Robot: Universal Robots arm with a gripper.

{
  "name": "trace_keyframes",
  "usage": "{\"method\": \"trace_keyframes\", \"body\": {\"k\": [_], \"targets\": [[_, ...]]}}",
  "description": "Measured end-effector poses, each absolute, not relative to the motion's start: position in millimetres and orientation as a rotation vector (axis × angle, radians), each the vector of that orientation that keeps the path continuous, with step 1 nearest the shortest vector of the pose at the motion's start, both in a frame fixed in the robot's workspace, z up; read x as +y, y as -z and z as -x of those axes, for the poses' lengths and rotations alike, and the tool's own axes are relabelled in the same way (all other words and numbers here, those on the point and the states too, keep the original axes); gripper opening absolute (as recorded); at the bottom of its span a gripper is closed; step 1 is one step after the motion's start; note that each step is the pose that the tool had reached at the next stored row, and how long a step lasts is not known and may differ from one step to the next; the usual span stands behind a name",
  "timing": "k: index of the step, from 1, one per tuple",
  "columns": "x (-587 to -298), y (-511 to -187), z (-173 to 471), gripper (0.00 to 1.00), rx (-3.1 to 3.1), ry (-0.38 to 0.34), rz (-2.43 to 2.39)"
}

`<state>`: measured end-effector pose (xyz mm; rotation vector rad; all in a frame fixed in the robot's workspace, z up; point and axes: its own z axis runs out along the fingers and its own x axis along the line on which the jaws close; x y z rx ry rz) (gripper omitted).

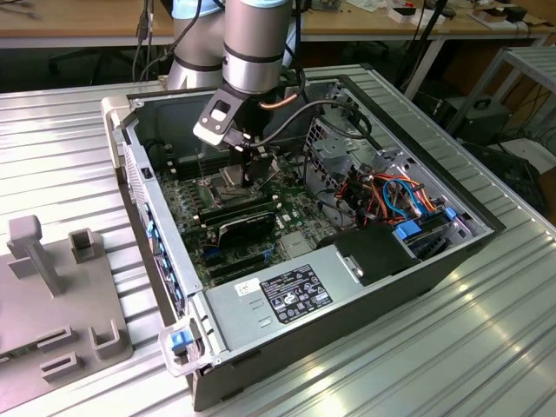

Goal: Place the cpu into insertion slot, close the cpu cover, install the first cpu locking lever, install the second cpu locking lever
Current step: 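Place the cpu into insertion slot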

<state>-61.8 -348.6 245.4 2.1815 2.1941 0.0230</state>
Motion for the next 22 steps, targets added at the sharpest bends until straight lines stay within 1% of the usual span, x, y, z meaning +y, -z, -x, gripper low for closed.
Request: {"method": "trace_keyframes", "body": {"k": [12, 22], "targets": [[-336.6, -231.0, 61.8, 0.55, 2.194, -0.023, -2.181], [-334.2, -226.4, 61.8, 0.55, 2.194, -0.023, -2.181]]}}
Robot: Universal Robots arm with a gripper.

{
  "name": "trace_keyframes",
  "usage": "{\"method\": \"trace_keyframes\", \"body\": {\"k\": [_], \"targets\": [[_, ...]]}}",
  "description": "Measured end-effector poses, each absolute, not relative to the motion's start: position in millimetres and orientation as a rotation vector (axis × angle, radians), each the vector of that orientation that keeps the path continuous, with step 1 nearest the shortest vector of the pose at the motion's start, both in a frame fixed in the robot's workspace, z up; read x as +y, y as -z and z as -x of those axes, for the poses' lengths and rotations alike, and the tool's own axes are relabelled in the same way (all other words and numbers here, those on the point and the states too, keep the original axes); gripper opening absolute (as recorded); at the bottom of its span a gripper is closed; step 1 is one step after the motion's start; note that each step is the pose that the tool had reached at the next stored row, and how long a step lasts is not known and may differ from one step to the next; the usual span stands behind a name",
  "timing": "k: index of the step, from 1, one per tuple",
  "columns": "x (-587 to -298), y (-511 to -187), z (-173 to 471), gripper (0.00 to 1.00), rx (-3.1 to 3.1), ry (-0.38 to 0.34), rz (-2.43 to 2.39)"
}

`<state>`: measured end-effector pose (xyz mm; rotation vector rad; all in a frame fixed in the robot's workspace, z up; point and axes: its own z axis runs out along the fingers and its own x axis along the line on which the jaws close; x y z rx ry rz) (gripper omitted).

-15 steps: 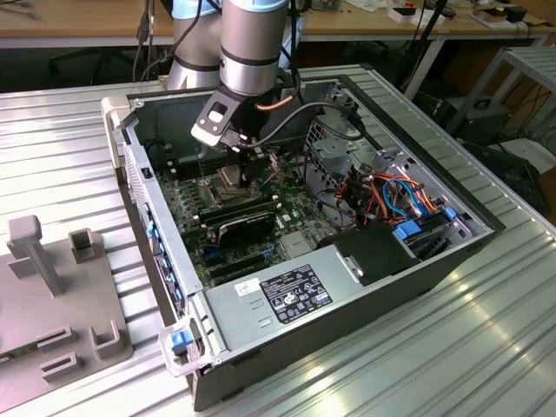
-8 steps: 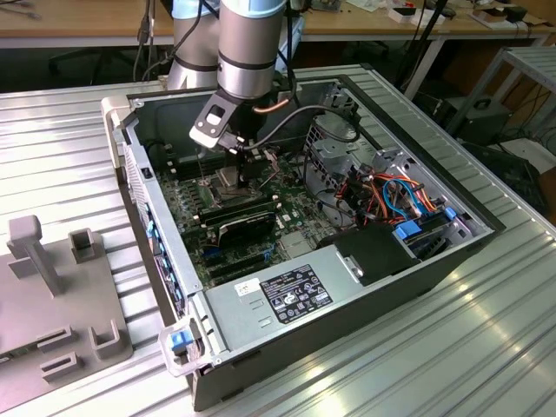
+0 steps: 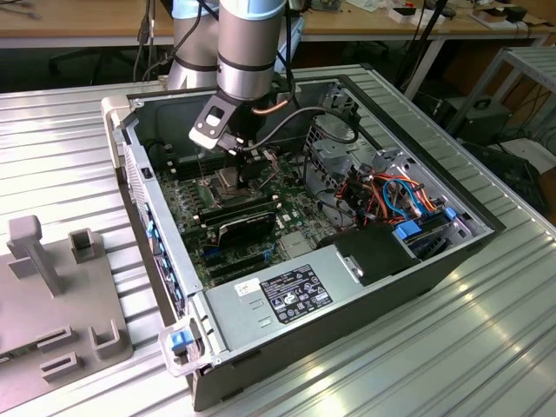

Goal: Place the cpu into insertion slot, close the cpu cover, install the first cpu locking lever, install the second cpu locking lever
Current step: 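Place the cpu into insertion slot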

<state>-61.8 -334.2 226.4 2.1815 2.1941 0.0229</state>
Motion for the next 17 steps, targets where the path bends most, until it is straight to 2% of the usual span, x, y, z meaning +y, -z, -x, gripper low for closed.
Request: {"method": "trace_keyframes", "body": {"k": [17], "targets": [[-333.4, -217.1, 61.9, 0.55, 2.206, -0.023, -2.17]]}}
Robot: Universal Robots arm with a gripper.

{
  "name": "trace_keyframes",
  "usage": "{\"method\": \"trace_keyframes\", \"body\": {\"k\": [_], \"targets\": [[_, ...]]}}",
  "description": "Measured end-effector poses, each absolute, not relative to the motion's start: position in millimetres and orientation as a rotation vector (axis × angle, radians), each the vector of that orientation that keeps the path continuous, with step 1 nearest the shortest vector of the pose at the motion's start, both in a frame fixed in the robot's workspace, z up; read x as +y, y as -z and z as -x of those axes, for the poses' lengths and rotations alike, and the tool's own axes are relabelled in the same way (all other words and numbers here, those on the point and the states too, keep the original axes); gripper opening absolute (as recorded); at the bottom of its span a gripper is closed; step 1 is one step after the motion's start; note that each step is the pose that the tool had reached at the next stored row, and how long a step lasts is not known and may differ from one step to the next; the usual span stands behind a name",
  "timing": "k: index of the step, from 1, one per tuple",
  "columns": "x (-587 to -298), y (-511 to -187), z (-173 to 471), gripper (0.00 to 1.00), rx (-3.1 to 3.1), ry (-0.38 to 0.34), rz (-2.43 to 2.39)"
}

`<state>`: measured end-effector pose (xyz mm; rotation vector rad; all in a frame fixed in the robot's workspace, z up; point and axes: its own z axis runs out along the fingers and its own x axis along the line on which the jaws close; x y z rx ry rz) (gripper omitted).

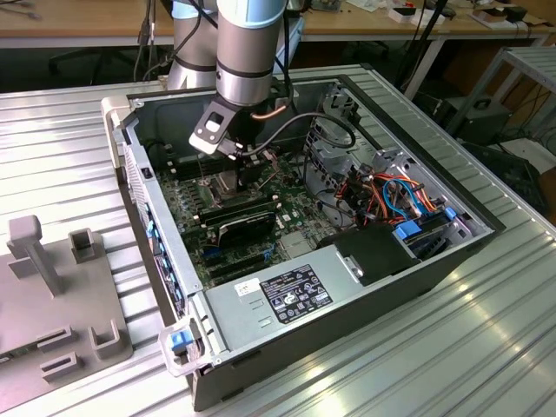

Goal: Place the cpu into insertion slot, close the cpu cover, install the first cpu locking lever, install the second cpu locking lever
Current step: 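Place the cpu into insertion slot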

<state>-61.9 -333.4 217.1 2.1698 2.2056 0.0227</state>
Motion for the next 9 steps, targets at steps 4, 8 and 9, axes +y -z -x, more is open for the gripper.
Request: {"method": "trace_keyframes", "body": {"k": [4, 8, 9], "targets": [[-333.4, -215.9, 61.8, 0.55, 2.206, -0.023, -2.17], [-333.3, -215.1, 61.8, 0.55, 2.206, -0.024, -2.17], [-333.3, -214.3, 61.8, 0.55, 2.206, -0.023, -2.17]]}}
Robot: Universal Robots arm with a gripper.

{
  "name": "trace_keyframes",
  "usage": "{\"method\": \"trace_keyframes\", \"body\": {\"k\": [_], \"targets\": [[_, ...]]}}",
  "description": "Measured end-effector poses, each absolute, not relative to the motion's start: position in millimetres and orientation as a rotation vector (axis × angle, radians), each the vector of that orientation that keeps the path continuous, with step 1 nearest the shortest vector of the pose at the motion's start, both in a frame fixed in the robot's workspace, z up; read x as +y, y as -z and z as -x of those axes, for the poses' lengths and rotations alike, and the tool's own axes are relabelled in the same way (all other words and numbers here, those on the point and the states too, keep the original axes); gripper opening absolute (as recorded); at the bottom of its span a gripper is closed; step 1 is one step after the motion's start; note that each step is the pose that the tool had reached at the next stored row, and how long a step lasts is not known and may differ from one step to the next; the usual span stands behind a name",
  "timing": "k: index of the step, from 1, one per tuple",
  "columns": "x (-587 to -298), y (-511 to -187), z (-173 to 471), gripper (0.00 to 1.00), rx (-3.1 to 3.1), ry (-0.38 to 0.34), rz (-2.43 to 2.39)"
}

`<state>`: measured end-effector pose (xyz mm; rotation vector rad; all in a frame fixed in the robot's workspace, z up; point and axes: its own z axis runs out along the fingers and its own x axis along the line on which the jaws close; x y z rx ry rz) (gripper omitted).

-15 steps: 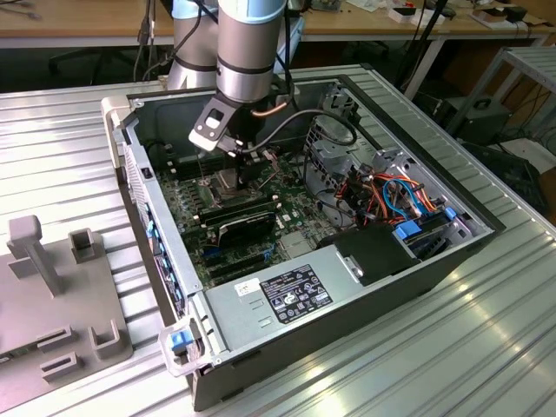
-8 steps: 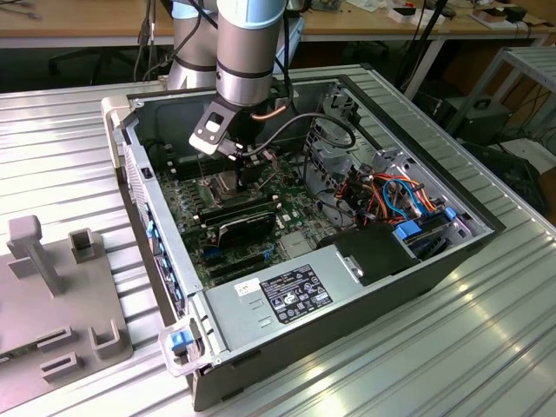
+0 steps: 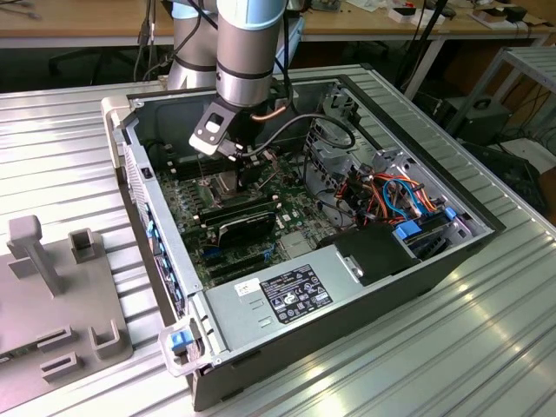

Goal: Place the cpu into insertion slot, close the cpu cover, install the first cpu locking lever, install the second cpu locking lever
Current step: 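Place the cpu into insertion slot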

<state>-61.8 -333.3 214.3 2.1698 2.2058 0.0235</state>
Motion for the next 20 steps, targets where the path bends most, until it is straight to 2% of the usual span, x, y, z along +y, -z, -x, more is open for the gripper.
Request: {"method": "trace_keyframes", "body": {"k": [20], "targets": [[-332.4, -201.0, 64.2, 0.55, 2.201, -0.024, -2.175]]}}
